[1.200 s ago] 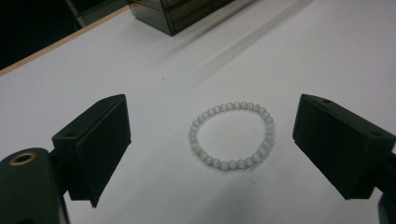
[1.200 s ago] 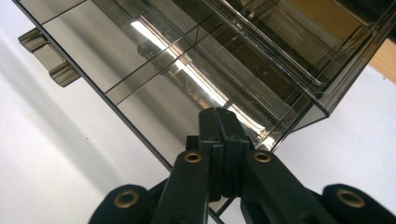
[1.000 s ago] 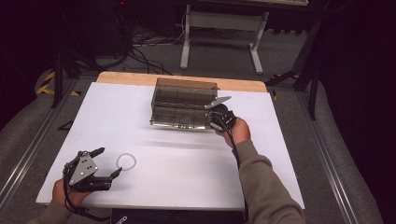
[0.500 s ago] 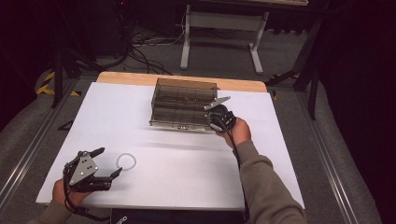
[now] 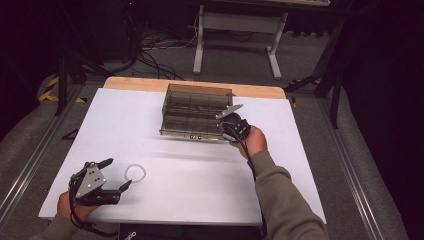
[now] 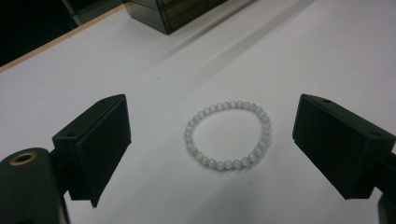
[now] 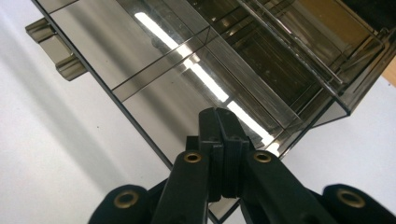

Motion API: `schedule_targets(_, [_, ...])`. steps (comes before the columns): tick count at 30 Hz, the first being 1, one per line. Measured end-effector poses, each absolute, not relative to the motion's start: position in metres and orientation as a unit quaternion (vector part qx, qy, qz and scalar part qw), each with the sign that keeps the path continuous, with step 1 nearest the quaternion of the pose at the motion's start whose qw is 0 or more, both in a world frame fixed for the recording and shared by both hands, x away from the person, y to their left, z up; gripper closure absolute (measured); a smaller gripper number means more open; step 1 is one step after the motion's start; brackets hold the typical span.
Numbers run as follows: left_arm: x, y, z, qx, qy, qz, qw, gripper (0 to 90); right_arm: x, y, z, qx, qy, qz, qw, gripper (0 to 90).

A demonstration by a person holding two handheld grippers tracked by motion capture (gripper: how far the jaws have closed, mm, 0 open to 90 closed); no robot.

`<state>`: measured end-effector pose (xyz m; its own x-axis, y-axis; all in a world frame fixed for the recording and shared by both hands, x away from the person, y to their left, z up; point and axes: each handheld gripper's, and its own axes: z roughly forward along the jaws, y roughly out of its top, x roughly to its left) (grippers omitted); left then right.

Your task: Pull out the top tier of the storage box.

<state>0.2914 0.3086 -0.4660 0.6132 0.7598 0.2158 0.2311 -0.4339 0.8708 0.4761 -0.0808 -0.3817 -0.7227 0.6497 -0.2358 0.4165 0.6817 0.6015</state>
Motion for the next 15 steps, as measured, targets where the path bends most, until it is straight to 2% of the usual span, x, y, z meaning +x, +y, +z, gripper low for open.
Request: schedule_targets(15, [0.2916,0.3043,-0.4686,0.795,0.309,0.3,0.427,12.4,0.4747,-0.0851,-0.3795,0.289,0.899,0.25,0.213,90.0])
